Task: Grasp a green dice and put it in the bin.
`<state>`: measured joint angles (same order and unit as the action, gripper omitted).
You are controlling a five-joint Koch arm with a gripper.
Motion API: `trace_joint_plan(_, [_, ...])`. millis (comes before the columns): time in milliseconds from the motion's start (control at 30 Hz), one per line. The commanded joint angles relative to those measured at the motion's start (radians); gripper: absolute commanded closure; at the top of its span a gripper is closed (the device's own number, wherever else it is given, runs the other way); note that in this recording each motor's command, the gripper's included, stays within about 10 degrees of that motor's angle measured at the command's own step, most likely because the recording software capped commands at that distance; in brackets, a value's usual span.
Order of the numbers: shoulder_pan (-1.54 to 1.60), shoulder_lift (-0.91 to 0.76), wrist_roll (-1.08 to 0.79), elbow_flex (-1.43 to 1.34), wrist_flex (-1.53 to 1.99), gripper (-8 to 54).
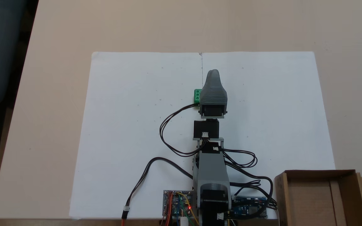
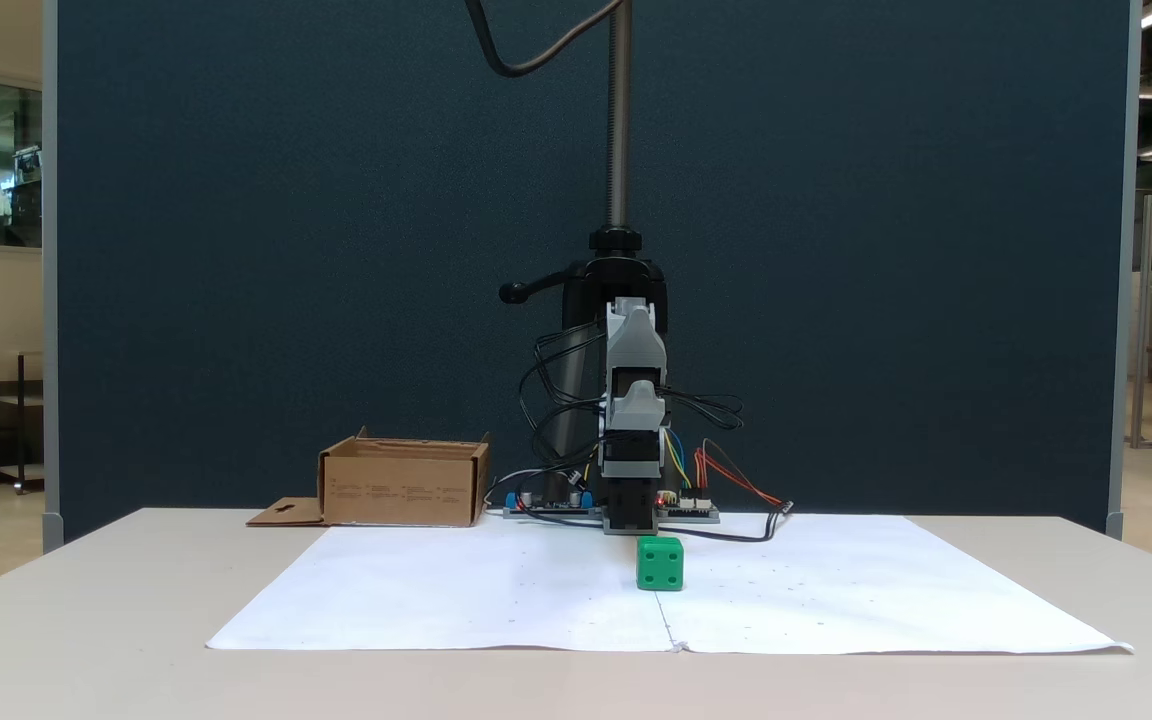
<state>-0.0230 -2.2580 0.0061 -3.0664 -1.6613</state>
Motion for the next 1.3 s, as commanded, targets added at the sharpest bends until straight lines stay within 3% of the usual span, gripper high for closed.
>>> trace_joint_plan(0, [-0.008, -0.107, -0.060, -0.064, -0.077, 0.7])
trace_joint_plan(933, [0.051, -0.106, -0.066, -0.017, 0.026, 0.8])
trace_joint_plan(1267, [0.041, -0.107, -0.069, 0.232, 0.500, 0.8])
